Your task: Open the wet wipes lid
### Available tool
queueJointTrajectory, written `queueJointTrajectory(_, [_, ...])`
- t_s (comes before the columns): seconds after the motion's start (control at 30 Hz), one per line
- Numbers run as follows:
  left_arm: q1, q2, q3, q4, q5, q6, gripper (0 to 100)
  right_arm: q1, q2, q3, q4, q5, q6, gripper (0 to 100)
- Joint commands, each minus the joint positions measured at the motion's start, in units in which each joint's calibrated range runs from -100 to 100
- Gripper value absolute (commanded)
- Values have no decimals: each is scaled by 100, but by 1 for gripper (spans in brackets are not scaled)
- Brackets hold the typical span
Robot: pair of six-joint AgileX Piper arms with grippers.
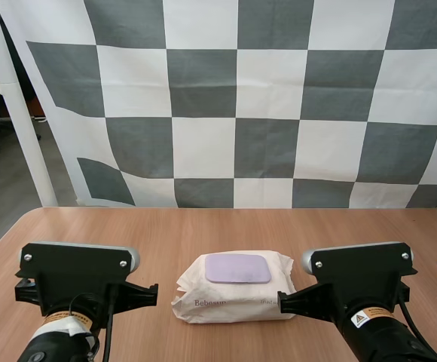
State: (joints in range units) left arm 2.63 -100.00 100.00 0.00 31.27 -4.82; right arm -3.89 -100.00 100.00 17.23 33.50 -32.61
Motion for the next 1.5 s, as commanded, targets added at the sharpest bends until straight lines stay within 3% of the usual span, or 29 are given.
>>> queueJointTrajectory(0.0, [-358,0,0,0,-188,-792,0,615,0,0,-1455,-170,1435,0])
queueJointTrajectory(0.43, [-365,0,0,0,-188,-792,0,615,0,0,-1455,-170,1435,0])
queueJointTrajectory(0.57, [-501,0,0,0,-188,-792,0,615,0,0,-1455,-170,1435,0])
queueJointTrajectory(0.7, [-502,0,0,0,-188,-772,0,615,0,0,-1455,-170,1435,0])
queueJointTrajectory(0.9, [-502,0,0,485,-1057,-212,0,615,0,0,-1498,-671,1435,0])
queueJointTrajectory(1.07, [-502,0,-790,500,-994,327,0,615,0,-809,-1583,-580,1390,0])
queueJointTrajectory(1.33, [-502,0,-2212,396,-563,348,0,615,0,-2345,-1583,-580,1390,0])
queueJointTrajectory(1.47, [-502,0,-2391,175,-1270,336,0,615,0,-2624,-1129,-598,1400,0])
